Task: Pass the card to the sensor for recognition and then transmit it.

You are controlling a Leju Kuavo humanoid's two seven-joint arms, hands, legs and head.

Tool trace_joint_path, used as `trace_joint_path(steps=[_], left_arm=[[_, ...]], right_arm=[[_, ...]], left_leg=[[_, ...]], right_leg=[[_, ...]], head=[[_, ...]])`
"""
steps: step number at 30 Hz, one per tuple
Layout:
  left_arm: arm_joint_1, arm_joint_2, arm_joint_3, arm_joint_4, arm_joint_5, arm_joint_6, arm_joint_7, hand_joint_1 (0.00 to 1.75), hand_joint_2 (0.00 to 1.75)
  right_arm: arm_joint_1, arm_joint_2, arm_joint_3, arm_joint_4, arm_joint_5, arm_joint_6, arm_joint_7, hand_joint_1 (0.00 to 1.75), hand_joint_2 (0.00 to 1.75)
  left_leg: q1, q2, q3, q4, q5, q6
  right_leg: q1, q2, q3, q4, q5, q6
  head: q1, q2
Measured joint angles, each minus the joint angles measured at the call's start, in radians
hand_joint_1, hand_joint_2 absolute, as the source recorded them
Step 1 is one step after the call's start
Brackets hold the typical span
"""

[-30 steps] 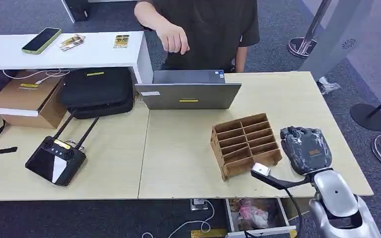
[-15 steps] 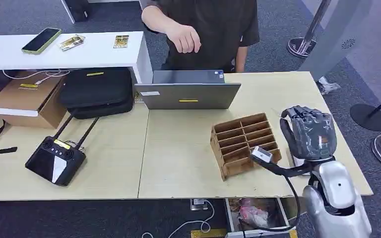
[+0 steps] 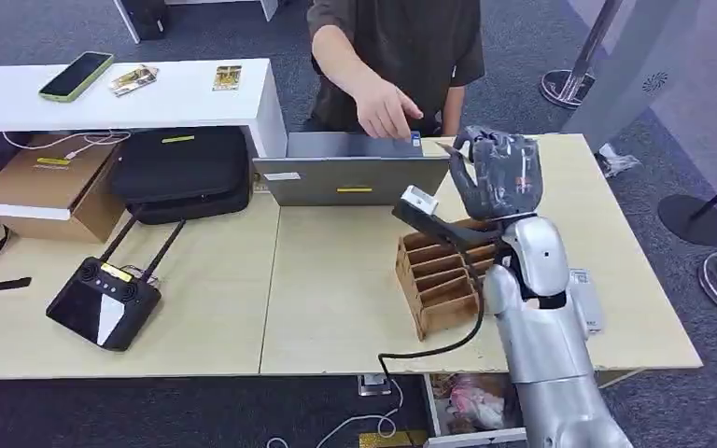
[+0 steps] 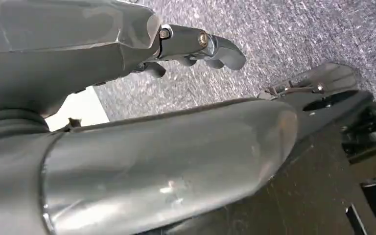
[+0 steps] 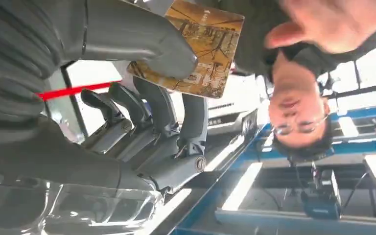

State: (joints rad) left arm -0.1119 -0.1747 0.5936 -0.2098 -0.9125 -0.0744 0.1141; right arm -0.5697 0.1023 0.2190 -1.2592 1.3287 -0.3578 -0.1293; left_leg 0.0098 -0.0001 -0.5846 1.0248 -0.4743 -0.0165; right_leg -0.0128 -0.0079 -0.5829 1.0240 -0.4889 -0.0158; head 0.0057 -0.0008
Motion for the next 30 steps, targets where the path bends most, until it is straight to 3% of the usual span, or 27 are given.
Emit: trace_joint_path(steps=[10, 11, 30], left_arm=[[-0.014, -0.009, -0.014, 0.000, -0.012, -0.003, 0.006, 0.00, 0.00], [-0.014, -0.009, -0.016, 0.000, -0.012, -0.003, 0.006, 0.00, 0.00], [-0.013, -0.011, -0.021, 0.000, -0.009, 0.002, 0.008, 0.00, 0.00]], right_arm=[[-0.097, 0.063, 0.000, 0.186, -0.009, -0.016, -0.018, 1.75, 1.75], [-0.101, 0.065, 0.000, 0.193, -0.009, -0.016, -0.019, 0.00, 1.75], [-0.123, 0.081, 0.000, 0.283, -0.040, -0.015, -0.052, 0.00, 1.75]], left_leg=[[0.000, 0.000, 0.000, 0.000, 0.000, 0.000], [0.000, 0.000, 0.000, 0.000, 0.000, 0.000], [0.000, 0.000, 0.000, 0.000, 0.000, 0.000]], right_leg=[[0.000, 0.000, 0.000, 0.000, 0.000, 0.000], [0.000, 0.000, 0.000, 0.000, 0.000, 0.000], [0.000, 0.000, 0.000, 0.000, 0.000, 0.000]], head=[[0.000, 0.000], [0.000, 0.000], [0.000, 0.000]])
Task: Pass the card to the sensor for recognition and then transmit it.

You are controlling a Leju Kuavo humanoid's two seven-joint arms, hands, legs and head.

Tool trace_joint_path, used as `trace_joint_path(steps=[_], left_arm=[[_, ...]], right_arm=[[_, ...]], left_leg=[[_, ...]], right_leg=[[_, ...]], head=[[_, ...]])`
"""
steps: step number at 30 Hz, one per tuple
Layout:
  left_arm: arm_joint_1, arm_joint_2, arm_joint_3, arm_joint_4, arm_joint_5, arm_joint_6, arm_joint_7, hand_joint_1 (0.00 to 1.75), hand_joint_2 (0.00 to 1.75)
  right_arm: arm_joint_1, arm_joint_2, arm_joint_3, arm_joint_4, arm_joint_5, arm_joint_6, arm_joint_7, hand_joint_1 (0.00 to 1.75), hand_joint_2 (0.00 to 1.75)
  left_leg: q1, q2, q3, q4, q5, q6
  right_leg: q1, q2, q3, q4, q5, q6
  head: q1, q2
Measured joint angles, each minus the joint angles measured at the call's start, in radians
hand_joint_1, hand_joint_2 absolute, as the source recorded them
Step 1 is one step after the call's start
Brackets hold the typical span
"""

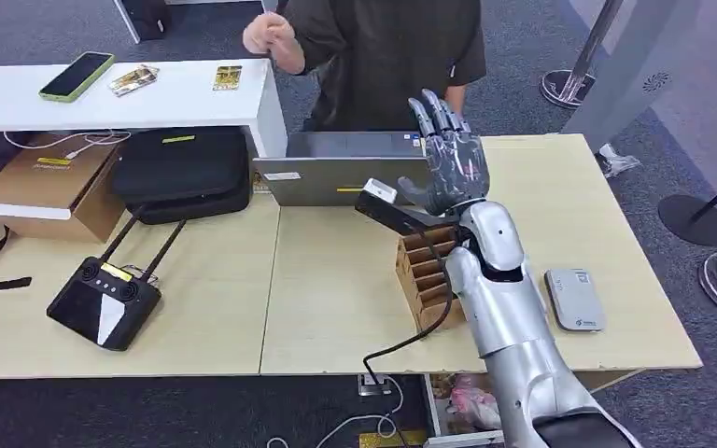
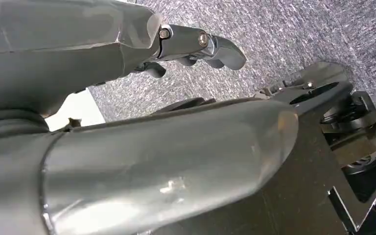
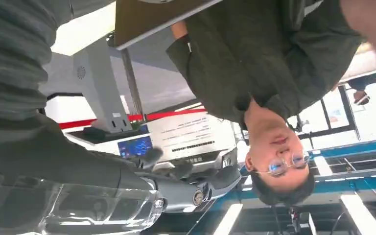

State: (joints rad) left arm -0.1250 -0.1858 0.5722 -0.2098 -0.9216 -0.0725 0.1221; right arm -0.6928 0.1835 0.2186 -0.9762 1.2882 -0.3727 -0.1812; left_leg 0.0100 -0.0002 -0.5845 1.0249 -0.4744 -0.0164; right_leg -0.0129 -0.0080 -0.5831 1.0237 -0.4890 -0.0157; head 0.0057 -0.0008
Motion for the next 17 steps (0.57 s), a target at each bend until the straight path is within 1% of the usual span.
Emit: trace_joint_path(steps=[3, 7, 12, 17], left_arm=[[0.000, 0.000, 0.000, 0.000, 0.000, 0.001, 0.000, 0.00, 0.00], [0.002, 0.000, 0.000, 0.000, 0.002, 0.002, 0.000, 0.00, 0.00], [0.012, 0.000, 0.000, 0.000, 0.019, 0.011, -0.010, 0.00, 0.00], [0.028, 0.004, 0.012, 0.000, 0.042, 0.024, -0.022, 0.00, 0.00]], right_arm=[[0.004, 0.000, 0.000, -0.004, 0.010, 0.005, 0.005, 0.00, 1.75], [0.038, 0.000, 0.000, -0.051, 0.029, 0.005, 0.021, 0.00, 1.75], [0.122, -0.014, 0.000, -0.184, 0.061, 0.031, 0.038, 0.00, 1.75], [0.234, -0.053, -0.015, -0.356, 0.061, 0.039, 0.039, 0.00, 1.75]], left_leg=[[0.000, 0.000, 0.000, 0.000, 0.000, 0.000], [0.000, 0.000, 0.000, 0.000, 0.000, 0.000], [0.000, 0.000, 0.000, 0.000, -0.001, 0.000], [0.000, 0.000, -0.001, 0.000, -0.001, 0.000]], right_leg=[[0.000, 0.000, 0.000, 0.000, 0.000, 0.000], [0.000, 0.000, 0.000, 0.000, 0.000, 0.000], [0.000, 0.000, -0.001, -0.001, 0.000, 0.000], [0.000, 0.000, -0.001, -0.001, 0.000, 0.000]], head=[[0.000, 0.000], [0.000, 0.000], [0.000, 0.000], [0.000, 0.000]])
